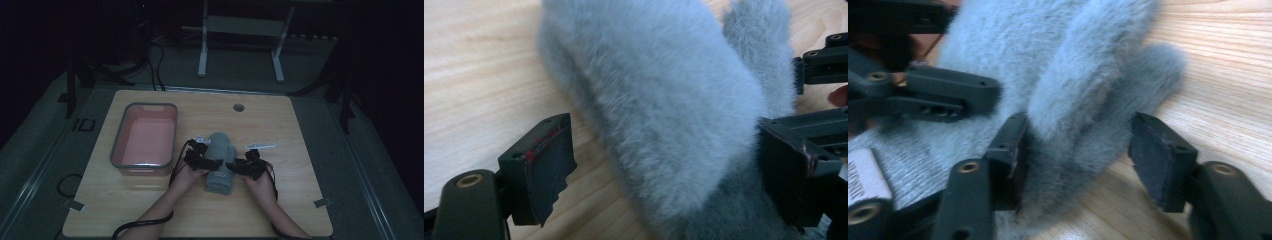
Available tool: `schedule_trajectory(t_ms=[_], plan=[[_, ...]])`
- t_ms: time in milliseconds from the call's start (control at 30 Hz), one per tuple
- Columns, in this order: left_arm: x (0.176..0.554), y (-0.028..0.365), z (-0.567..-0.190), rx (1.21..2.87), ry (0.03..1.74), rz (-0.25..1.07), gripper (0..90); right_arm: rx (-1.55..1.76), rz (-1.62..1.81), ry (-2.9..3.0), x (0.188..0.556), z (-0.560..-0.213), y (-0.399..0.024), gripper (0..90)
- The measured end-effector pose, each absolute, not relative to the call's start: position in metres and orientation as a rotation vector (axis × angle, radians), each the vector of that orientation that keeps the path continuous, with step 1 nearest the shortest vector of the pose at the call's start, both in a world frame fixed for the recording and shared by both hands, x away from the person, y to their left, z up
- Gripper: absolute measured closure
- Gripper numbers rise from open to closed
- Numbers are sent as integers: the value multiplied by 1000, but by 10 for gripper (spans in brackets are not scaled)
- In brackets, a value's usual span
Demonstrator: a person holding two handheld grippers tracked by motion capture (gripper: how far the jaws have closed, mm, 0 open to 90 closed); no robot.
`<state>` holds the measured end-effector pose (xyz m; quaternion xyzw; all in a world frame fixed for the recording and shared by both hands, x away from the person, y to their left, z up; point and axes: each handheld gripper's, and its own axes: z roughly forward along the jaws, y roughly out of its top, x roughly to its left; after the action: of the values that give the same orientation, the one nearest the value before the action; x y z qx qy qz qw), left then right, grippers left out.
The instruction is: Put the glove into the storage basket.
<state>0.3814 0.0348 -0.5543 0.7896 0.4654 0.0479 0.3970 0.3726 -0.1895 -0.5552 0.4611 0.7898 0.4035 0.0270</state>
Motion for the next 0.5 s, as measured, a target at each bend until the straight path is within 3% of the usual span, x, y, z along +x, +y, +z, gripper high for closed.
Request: schedule_trajectory(t_ms=[100,200,367,500], plan=[[383,36,-558,1989,1164,85,173,1396,1232,2468,374,-555,-188,506],[383,35,-561,1968,1120,37,348,1385,1236,2483,374,-555,-187,581],[385,34,-561,1957,1117,-34,514,1379,1238,2505,375,-555,-186,672],[383,31,-558,1984,1074,2,636,1340,1215,2513,374,-552,-183,737]])
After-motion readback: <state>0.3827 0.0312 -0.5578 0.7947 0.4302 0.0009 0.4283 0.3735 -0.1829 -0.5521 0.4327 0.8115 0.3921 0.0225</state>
